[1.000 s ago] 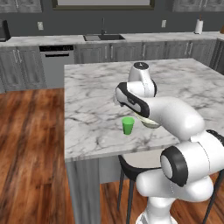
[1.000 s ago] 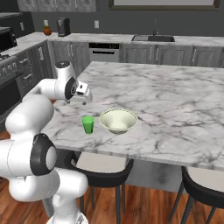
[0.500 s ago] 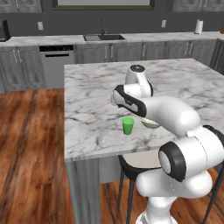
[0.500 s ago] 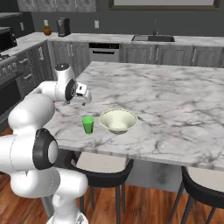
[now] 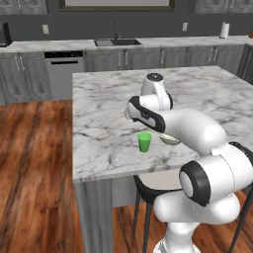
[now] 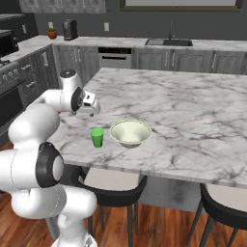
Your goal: Place the cup inside the bowl on the dining table and move the bowl to any counter.
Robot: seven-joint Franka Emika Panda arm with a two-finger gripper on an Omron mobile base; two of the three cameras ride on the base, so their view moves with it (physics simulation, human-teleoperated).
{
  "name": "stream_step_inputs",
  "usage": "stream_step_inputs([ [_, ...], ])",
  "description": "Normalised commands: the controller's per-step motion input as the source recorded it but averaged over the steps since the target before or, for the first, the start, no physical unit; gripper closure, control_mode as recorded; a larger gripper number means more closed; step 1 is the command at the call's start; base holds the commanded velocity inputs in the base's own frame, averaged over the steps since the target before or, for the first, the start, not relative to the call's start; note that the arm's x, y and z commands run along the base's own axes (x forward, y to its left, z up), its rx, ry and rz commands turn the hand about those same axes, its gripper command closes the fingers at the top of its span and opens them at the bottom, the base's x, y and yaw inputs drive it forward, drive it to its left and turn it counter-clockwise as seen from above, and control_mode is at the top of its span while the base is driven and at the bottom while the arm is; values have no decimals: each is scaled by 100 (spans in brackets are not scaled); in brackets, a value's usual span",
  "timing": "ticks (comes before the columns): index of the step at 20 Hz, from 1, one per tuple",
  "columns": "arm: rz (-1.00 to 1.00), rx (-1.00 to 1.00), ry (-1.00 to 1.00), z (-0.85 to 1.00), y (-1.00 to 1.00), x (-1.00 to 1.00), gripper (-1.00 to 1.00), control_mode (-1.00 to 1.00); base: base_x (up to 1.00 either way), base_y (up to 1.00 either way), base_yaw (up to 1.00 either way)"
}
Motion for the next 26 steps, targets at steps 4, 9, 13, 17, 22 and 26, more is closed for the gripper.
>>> stream_step_inputs([
  [4,0,-1,0,-1,0,-14,-100,-100,0,0,0],
  [9,0,-2,0,-8,0,-14,-100,-100,0,0,0],
  [13,0,-5,0,-17,0,-3,-100,-100,0,0,0],
  [17,0,-6,0,-20,0,0,-100,-100,0,0,0],
  [22,0,-5,0,-12,0,0,-100,-100,0,0,0],
  [26,0,-2,0,-8,0,0,-100,-100,0,0,0],
])
